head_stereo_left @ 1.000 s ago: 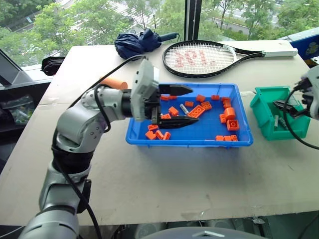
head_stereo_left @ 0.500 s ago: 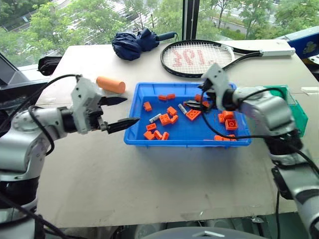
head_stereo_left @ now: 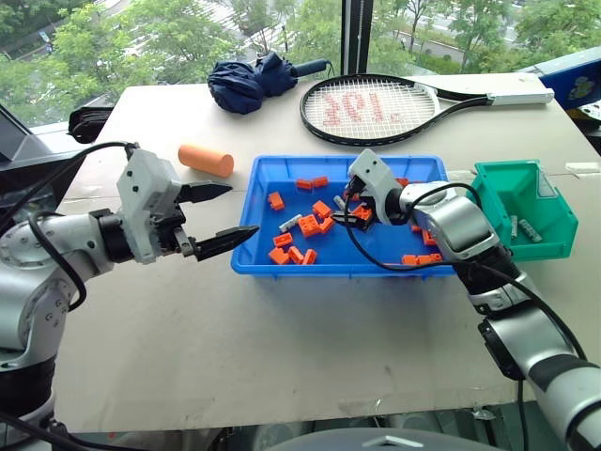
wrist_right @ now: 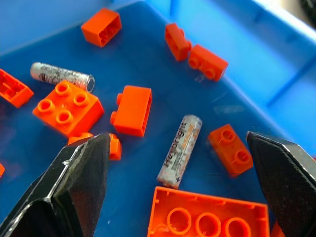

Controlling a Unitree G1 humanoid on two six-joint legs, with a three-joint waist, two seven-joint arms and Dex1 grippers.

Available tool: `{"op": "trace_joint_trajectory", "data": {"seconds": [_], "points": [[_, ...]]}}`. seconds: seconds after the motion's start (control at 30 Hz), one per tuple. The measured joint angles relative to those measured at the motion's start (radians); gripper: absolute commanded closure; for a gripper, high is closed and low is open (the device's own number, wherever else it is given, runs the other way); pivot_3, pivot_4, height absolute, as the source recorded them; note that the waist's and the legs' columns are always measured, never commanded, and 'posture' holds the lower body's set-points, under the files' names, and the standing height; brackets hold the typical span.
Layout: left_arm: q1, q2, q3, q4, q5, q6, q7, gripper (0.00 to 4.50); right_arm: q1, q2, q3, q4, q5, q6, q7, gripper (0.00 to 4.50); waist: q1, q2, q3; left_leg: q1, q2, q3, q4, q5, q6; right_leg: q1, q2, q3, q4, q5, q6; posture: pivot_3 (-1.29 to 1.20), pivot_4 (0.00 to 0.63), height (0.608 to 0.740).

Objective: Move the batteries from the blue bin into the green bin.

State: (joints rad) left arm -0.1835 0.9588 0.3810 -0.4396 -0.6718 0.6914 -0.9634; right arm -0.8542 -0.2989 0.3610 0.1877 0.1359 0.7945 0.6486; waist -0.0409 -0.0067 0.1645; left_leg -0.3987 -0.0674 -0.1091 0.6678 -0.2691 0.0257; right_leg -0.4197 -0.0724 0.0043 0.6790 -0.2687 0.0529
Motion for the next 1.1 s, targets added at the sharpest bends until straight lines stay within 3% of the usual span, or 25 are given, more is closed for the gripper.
{"op": "trace_joint_trajectory", "data": {"seconds": [0.2,0.23,0.43,0.57,0.7,1.1], "points": [[-0.018,0.018,-0.030,0.010,0.002,-0.001,-0.015,0.00,0.009,0.032,0.008,-0.006,-0.017,0.031,-0.019,4.29,0.000,0.000,0.000,0.000,0.000,0.001,0.000,0.000,0.000,0.000,0.000,0.001,0.000,0.000,0.000,0.00,0.150,0.740],[-0.024,0.018,-0.032,0.010,0.002,-0.001,-0.015,0.00,0.009,0.037,0.008,-0.003,-0.019,0.031,-0.023,4.47,0.000,0.000,0.000,0.000,0.000,0.001,0.000,0.000,0.000,0.000,0.000,0.001,0.000,0.000,0.000,0.00,0.150,0.740],[-0.043,0.019,-0.039,0.012,0.001,-0.002,-0.014,0.00,0.007,0.059,-0.005,0.059,-0.034,0.033,-0.047,4.47,0.000,0.000,0.000,0.000,0.000,0.001,0.000,0.000,0.000,0.000,0.000,0.001,0.000,0.000,0.000,0.00,0.150,0.740],[-0.045,0.019,-0.039,0.012,0.001,-0.001,-0.014,0.00,0.001,0.058,-0.010,0.064,-0.039,0.029,-0.044,3.40,0.000,0.000,0.000,0.000,0.000,0.001,0.000,0.000,0.000,0.000,0.000,0.001,0.000,0.000,0.000,0.00,0.150,0.740],[-0.045,0.019,-0.038,0.011,0.000,-0.001,-0.014,0.00,0.000,0.055,-0.028,0.001,-0.035,0.034,-0.040,1.49,0.000,0.000,0.000,0.000,0.000,0.001,-0.001,0.000,0.000,-0.001,0.000,0.001,0.000,0.000,0.000,0.00,0.150,0.740],[-0.053,0.019,-0.049,0.021,0.002,-0.002,-0.022,0.00,-0.017,0.073,-0.033,0.105,-0.050,0.009,-0.065,1.49,-0.001,0.000,0.000,0.000,0.000,0.002,-0.001,0.000,0.000,-0.001,0.000,0.002,0.000,0.000,0.000,0.00,0.150,0.740]]}}
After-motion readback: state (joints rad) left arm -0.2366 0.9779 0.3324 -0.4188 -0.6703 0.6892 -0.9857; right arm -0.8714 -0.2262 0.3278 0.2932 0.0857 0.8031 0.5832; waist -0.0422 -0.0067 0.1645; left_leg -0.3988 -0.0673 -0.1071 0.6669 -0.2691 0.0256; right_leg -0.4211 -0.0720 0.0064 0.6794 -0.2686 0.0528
